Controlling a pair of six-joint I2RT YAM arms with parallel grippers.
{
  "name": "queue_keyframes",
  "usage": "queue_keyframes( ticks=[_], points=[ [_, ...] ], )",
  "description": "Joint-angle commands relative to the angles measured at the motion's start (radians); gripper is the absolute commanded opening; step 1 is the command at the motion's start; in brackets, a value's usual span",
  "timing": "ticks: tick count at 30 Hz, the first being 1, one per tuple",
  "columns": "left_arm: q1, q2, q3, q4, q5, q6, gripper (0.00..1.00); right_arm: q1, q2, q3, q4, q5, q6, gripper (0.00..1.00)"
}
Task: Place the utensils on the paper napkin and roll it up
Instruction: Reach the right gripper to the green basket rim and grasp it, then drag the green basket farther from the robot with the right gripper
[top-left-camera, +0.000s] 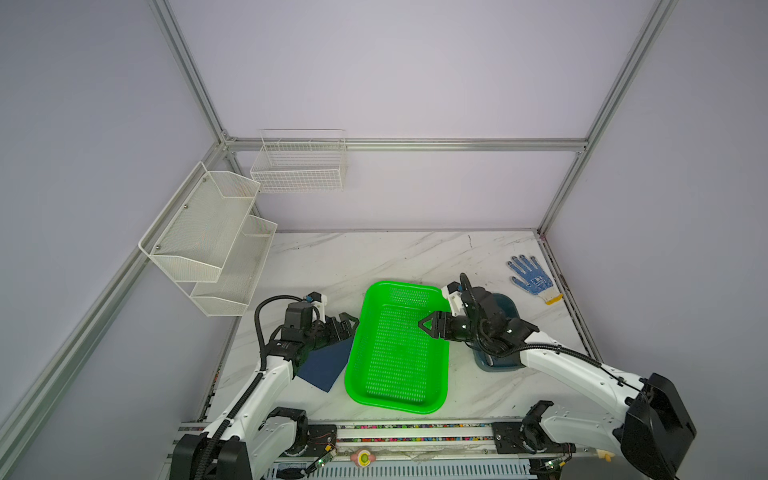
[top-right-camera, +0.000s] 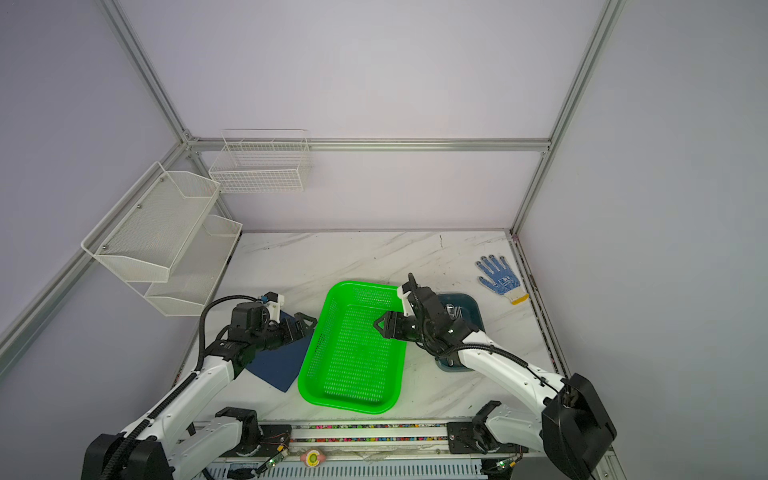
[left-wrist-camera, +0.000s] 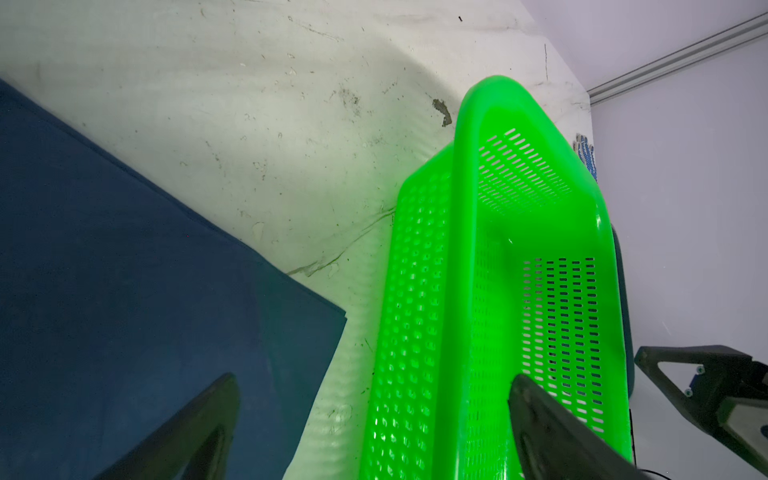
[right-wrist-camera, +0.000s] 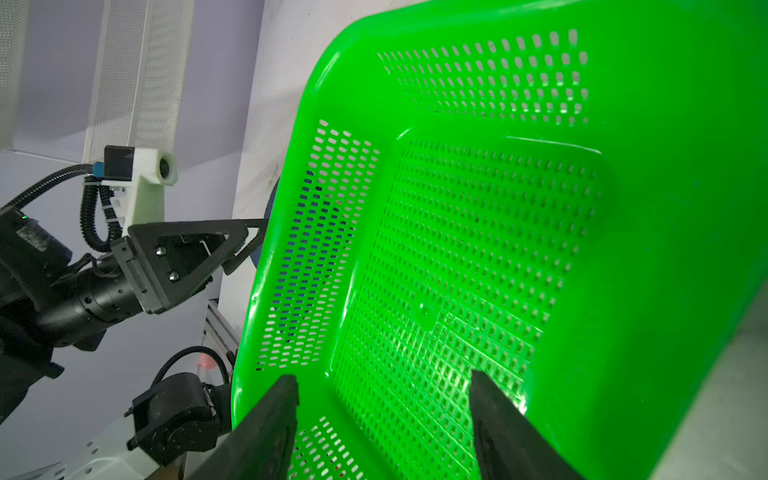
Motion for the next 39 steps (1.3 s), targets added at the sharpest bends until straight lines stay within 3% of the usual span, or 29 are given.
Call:
queue_keyframes(
  ticks=[1,6,11,15,26,31,35,37,39],
  points=[
    [-0.005,-0.006,0.126,-0.024,0.001,0.048,1.00,0.026,0.113,0.075,0.075,0.057,0.021,0.66],
    [-0.005,-0.026,0.123,-0.065,-0.051,0.040,1.00,0.031,0.322,0.197,0.078,0.168,0.015,0.63],
    [-0.005,-0.062,0.123,-0.134,-0.190,0.011,1.00,0.021,0.532,0.363,0.045,0.306,-0.007,0.58],
    [-0.005,-0.098,0.154,-0.202,-0.301,0.023,1.00,-0.009,0.656,0.476,0.059,0.317,-0.029,0.55],
    [-0.005,-0.100,0.175,-0.187,-0.294,0.040,1.00,-0.102,1.049,0.910,0.048,0.319,0.010,0.49],
    [-0.005,-0.055,0.168,-0.127,-0.234,0.036,1.00,-0.119,1.299,1.297,-0.057,0.288,0.077,0.47],
    [-0.007,-0.022,0.181,-0.083,-0.188,0.024,1.00,-0.122,1.508,1.776,-0.259,0.251,0.106,0.47],
    [-0.007,-0.014,0.191,-0.084,-0.182,0.027,1.00,-0.131,1.504,1.883,-0.299,0.231,0.100,0.47],
    [-0.008,-0.018,0.186,-0.089,-0.183,0.026,1.00,-0.140,1.404,1.820,-0.292,0.216,0.066,0.49]
  ],
)
